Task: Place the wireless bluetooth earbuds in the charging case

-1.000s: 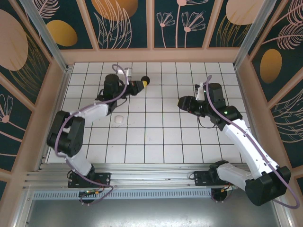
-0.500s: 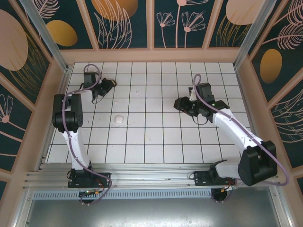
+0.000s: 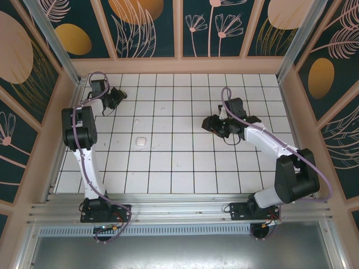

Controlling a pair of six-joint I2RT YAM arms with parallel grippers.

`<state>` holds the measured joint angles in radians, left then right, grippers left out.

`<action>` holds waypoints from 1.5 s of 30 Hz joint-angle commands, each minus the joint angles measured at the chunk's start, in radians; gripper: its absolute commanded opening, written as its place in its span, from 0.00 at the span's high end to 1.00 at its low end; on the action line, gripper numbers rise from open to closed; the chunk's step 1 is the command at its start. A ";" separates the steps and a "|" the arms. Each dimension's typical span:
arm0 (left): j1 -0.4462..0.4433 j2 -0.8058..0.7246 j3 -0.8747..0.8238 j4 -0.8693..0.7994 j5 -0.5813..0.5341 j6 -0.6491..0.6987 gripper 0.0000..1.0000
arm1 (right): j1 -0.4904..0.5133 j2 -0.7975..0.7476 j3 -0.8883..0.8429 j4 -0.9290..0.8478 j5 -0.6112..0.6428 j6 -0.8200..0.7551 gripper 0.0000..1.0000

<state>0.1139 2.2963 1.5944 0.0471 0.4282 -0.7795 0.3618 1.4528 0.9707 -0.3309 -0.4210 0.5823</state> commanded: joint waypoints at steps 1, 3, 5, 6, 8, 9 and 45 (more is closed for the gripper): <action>-0.002 0.035 0.060 -0.044 -0.010 -0.021 0.84 | 0.006 -0.004 0.032 0.022 -0.020 -0.006 0.53; -0.002 0.043 0.091 -0.089 -0.013 -0.002 0.75 | 0.006 -0.007 0.032 0.017 -0.016 -0.007 0.53; -0.002 0.023 0.088 -0.106 -0.039 0.017 0.67 | 0.006 -0.011 0.031 0.014 -0.015 -0.007 0.53; -0.002 0.011 0.080 -0.111 -0.056 0.027 0.64 | 0.006 -0.016 0.031 0.013 -0.013 -0.006 0.53; -0.002 -0.006 0.082 -0.140 -0.081 0.053 0.58 | 0.006 -0.024 0.025 0.015 -0.009 -0.003 0.53; -0.003 -0.013 0.090 -0.158 -0.089 0.066 0.56 | 0.006 -0.028 0.025 0.014 -0.007 -0.001 0.53; -0.006 -1.089 -0.934 -0.200 -0.040 0.231 0.40 | 0.554 0.762 0.902 -0.256 0.296 0.107 0.46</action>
<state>0.1108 1.2697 0.6979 -0.2043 0.3634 -0.5152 0.8860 2.1952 1.8042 -0.5247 -0.1795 0.6044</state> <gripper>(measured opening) 0.599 0.511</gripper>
